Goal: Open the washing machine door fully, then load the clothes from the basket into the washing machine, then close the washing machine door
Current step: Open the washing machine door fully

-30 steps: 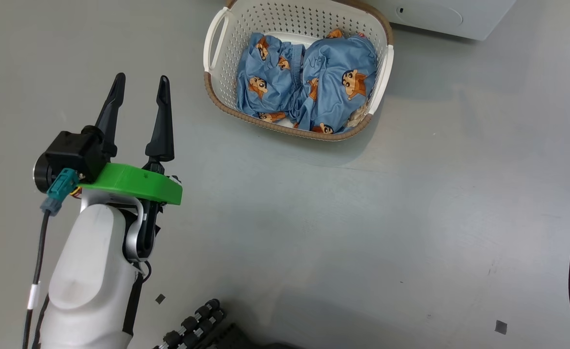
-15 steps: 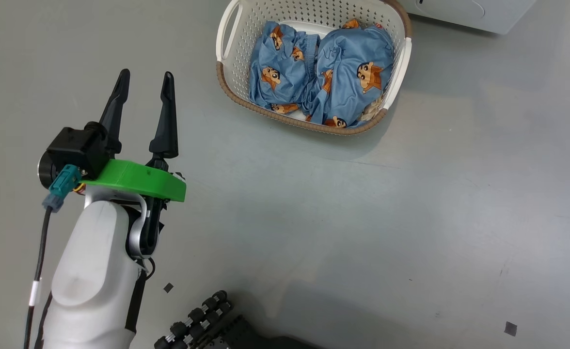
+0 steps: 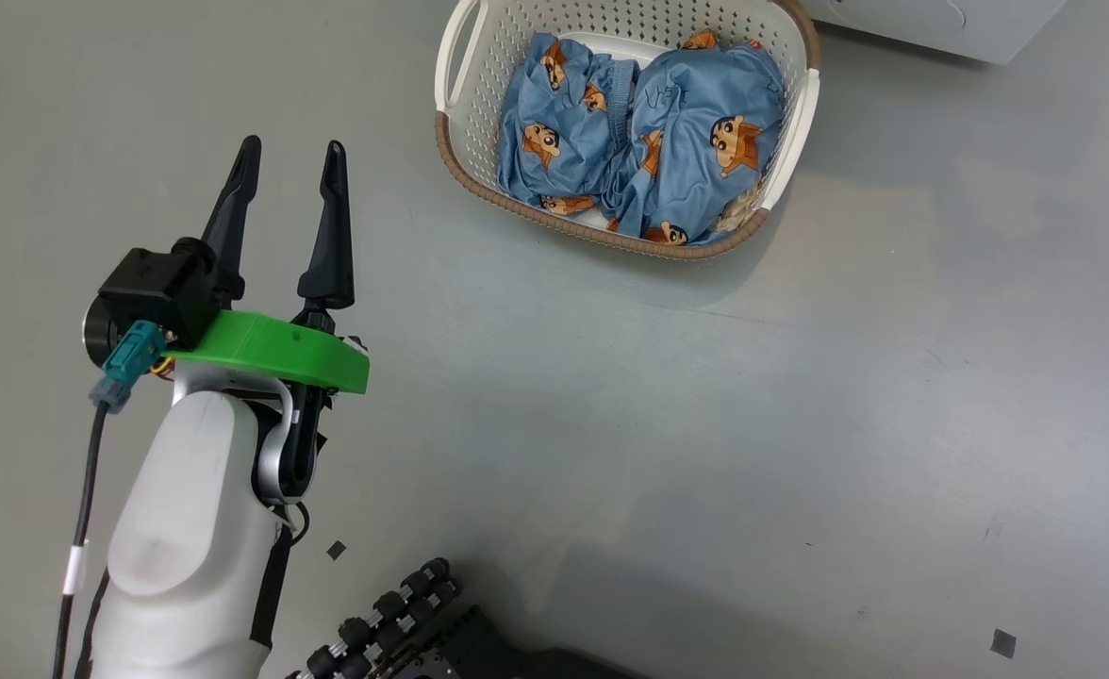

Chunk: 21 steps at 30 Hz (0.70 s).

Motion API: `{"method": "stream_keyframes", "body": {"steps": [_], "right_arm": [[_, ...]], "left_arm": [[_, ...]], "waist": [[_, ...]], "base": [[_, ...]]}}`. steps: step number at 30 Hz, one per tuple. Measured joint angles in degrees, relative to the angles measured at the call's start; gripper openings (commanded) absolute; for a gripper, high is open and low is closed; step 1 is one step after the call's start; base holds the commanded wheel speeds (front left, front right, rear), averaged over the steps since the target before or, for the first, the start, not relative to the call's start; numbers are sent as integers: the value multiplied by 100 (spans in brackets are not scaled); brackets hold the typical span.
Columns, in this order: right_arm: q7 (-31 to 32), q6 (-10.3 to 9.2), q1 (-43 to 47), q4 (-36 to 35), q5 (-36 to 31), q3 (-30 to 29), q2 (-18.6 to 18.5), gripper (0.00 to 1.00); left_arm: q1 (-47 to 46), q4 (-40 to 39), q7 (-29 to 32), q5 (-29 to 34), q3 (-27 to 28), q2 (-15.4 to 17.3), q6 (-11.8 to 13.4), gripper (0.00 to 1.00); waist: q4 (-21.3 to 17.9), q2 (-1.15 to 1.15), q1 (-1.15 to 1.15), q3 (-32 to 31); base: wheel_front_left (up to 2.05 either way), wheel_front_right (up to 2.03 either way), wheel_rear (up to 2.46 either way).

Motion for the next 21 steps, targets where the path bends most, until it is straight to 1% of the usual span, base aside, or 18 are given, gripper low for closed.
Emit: {"method": "stream_keyframes", "body": {"steps": [7, 18, 21], "right_arm": [[36, 0, -135, 155, -45, 23, -24, 0], [467, 0, -171, 274, 9, 27, -96, 0], [649, -41, -167, 287, 101, 23, -99, 0]], "left_arm": [[0, 0, 0, -1, -24, -27, 0, 100], [-26, -92, 0, 3, 29, -48, 0, 100], [-55, -158, 0, 19, 42, -49, 0, 100]], "waist": [[59, 0, 0, 53], [88, 0, 0, 46], [79, 0, 0, 28]], "base": [[0, 0, 0], [0, 0, 0], [0, 0, 0]]}}
